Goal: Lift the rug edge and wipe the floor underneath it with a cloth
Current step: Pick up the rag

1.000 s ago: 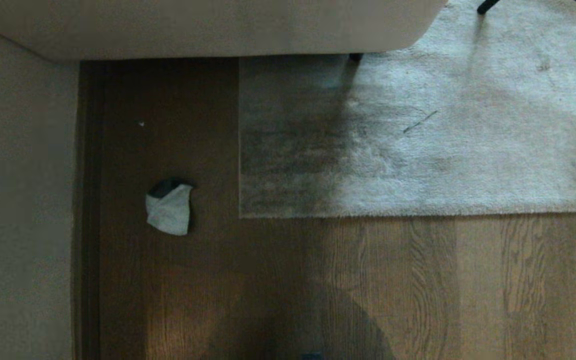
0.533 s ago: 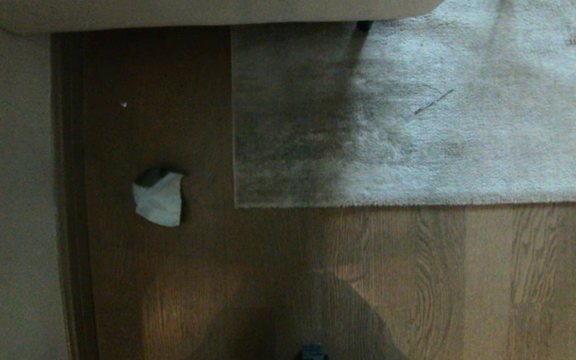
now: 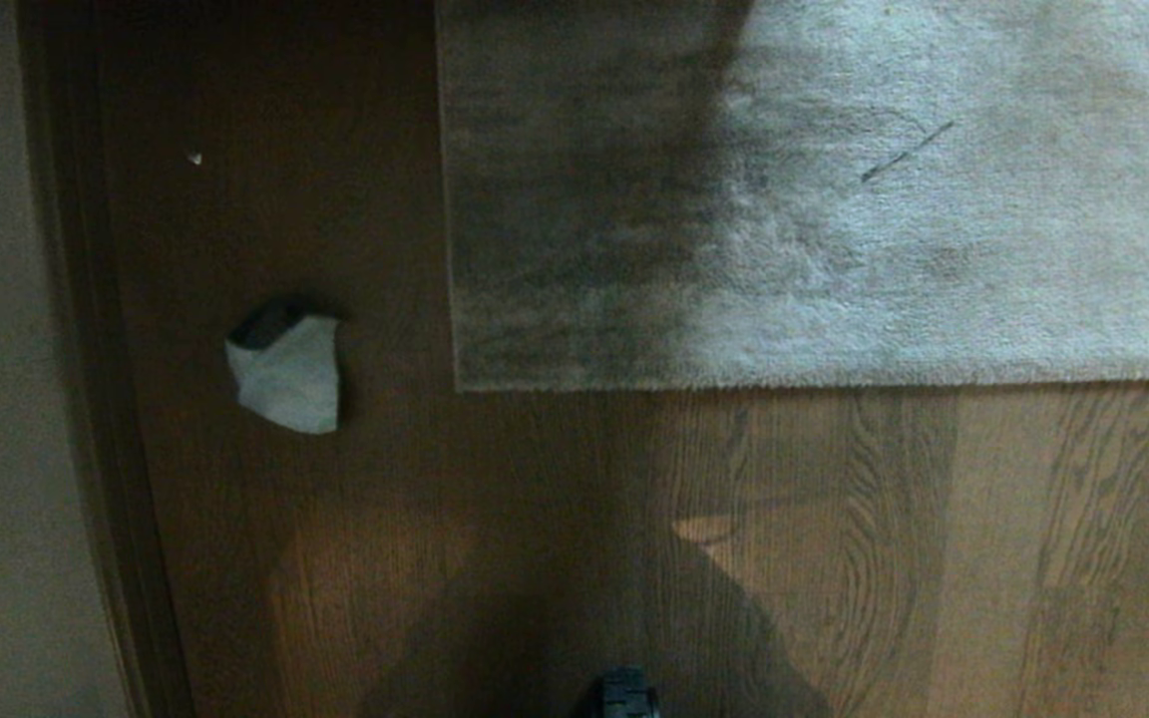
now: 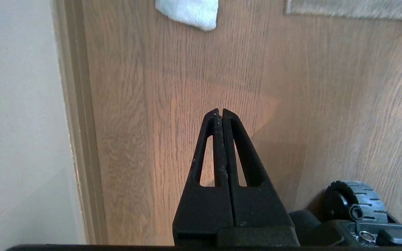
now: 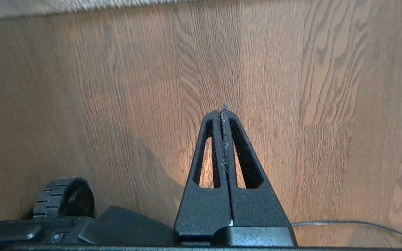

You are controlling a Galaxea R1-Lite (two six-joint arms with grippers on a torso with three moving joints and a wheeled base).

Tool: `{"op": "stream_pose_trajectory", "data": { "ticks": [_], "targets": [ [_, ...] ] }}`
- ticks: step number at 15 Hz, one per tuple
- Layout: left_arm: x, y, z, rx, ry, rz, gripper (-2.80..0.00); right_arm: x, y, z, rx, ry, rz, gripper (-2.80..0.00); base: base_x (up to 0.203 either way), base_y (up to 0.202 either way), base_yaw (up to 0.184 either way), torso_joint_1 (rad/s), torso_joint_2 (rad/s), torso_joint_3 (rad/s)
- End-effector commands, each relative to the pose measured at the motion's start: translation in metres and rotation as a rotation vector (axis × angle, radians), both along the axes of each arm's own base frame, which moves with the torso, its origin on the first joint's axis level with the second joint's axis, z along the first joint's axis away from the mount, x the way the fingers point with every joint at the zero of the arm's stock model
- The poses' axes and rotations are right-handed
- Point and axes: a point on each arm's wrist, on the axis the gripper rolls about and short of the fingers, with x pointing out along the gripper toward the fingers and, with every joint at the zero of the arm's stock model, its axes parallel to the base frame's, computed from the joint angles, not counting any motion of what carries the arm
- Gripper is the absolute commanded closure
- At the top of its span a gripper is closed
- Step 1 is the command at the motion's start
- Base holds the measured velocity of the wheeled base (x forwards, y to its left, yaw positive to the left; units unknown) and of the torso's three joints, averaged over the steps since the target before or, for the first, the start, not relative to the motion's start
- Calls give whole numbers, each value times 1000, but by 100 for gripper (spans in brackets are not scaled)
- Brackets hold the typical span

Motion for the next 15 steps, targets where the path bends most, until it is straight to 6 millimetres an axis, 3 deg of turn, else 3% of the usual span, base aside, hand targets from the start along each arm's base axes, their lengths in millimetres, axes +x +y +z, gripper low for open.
{"op": "stream_pose_trajectory", "data": {
  "ticks": [1, 7, 15],
  "targets": [
    [0, 0, 0, -1, 0, 1, 0, 0, 0, 0, 0, 0, 1, 0, 0, 0, 0, 6, 4, -200],
    [0, 0, 0, -1, 0, 1, 0, 0, 0, 0, 0, 1, 0, 0, 0, 0, 0, 3, 4, -177],
    [0, 0, 0, -2, 0, 1, 0, 0, 0, 0, 0, 1, 1, 0, 0, 0, 0, 1, 1, -11]
  ]
}}
